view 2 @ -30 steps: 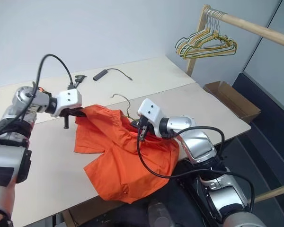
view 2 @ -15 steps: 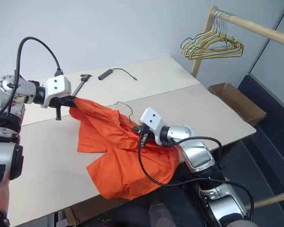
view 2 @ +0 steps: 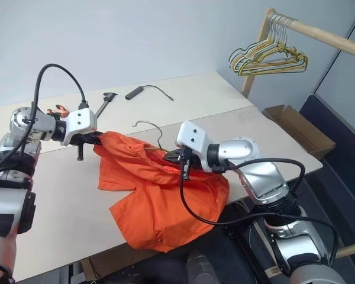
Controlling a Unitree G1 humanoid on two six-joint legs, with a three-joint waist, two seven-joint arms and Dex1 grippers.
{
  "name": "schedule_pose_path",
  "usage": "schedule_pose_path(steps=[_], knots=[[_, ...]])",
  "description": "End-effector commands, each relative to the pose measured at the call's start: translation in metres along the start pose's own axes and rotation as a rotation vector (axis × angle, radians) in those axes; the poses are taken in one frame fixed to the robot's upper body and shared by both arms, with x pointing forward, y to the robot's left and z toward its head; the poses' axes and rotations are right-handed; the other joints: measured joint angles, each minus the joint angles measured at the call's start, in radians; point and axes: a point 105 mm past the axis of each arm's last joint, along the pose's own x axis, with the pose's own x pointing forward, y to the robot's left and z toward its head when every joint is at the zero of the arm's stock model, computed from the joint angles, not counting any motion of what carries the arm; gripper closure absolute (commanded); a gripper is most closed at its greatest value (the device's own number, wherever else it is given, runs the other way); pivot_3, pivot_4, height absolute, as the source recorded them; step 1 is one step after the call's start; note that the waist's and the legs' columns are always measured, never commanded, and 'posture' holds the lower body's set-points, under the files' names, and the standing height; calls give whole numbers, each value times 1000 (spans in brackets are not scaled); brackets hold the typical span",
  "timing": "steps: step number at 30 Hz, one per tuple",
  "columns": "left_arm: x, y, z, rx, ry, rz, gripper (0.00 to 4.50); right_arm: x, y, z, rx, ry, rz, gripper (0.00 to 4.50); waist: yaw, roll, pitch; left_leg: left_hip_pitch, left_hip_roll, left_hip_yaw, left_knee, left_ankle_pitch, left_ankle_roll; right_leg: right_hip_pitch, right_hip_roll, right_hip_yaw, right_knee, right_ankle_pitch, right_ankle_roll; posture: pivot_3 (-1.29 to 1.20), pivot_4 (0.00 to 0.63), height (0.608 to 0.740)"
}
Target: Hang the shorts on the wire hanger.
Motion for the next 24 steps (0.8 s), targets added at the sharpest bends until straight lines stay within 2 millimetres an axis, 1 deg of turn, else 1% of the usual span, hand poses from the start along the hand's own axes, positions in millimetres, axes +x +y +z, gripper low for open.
schedule_pose_path(steps=[1, 3, 8, 13, 16, 20, 21, 24], knots=[[-7, 8, 9, 31, -17, 44, 4470, -13, -9, 18, -23, -29, 5, 4500, 0, 0, 0, 0, 0, 0, 0, 0, 0, 0, 0, 0, 0, 0, 0, -242, 0, 740], [-10, 8, 5, 24, -6, 54, 4470, -18, -15, 19, -24, -16, 5, 4500, 0, 0, 0, 0, 0, 0, 0, 0, 0, 0, -1, 0, 0, 0, 0, -242, 0, 740], [-19, 6, -4, 7, 15, 69, 4470, -32, -22, 20, -30, 20, 31, 4500, -2, 0, 0, 0, 0, 0, 0, 0, 0, 0, -1, 0, 0, 0, 0, -240, 0, 740], [-25, -13, -15, 9, 39, -2, 4470, -37, -33, 28, -22, 45, 26, 4500, -6, 0, 0, 1, 0, 0, 0, 0, 0, -1, -1, 0, 1, 0, 0, -245, 0, 740], [-30, -18, -22, 17, 70, -9, 4470, -40, -38, 34, -25, 58, 28, 4500, -8, 0, 0, 0, 0, 0, 0, 0, 0, -1, -1, 0, 1, 0, 0, -245, 0, 740], [-28, -10, -15, 15, 35, 48, 4470, -40, -41, 36, -33, 68, 37, 4500, 0, 0, -1, 0, -1, 0, 0, 0, 0, -1, -2, 0, 1, 0, 0, -237, 0, 740], [-26, -8, -11, 19, 18, 55, 4470, -39, -40, 37, -32, 66, 38, 4500, 1, 0, -1, 0, -1, 0, 0, 0, 0, -1, -2, 0, 1, 0, 0, -237, 0, 740], [-22, 1, 8, 11, -71, 92, 4470, -28, -34, 27, -31, 67, 42, 4500, 4, 0, -1, 0, -1, 0, 0, 0, 0, -1, -3, 0, 1, 0, 0, -219, 0, 740]])
